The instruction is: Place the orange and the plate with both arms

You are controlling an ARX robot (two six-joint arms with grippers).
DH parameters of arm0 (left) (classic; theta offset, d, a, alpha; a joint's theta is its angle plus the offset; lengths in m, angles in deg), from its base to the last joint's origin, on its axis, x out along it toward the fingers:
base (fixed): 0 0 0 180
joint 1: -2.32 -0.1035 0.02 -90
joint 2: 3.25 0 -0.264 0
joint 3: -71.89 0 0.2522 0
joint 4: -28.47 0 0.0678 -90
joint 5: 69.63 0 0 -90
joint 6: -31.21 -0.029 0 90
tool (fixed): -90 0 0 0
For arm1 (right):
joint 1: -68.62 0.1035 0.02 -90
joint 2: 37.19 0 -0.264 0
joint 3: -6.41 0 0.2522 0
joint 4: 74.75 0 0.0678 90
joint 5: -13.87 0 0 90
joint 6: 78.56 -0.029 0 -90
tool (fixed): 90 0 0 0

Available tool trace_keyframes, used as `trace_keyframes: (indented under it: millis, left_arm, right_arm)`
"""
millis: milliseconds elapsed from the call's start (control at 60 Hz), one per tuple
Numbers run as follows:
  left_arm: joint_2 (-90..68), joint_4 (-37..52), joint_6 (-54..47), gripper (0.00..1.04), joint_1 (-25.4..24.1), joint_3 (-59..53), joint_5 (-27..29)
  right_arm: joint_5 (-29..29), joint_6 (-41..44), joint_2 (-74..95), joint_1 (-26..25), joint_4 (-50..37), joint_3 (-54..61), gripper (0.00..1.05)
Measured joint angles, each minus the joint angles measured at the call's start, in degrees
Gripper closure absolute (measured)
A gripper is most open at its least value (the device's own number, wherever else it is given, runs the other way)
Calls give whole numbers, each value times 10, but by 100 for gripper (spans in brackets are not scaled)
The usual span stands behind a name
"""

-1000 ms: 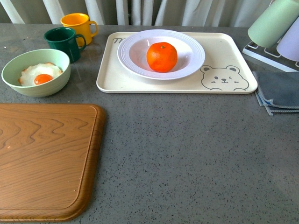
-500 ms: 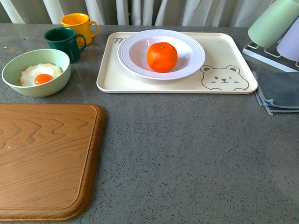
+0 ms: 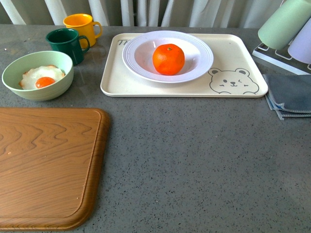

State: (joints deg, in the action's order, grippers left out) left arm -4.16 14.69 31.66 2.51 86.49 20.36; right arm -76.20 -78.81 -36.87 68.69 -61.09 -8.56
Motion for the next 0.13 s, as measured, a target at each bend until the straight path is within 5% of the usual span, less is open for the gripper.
trace_keyframes:
  millis: [133]
  left_arm:
    - [0, 0, 0, 9, 0, 0, 0]
  right_arm:
    - [0, 0, 0, 0, 0, 0, 9]
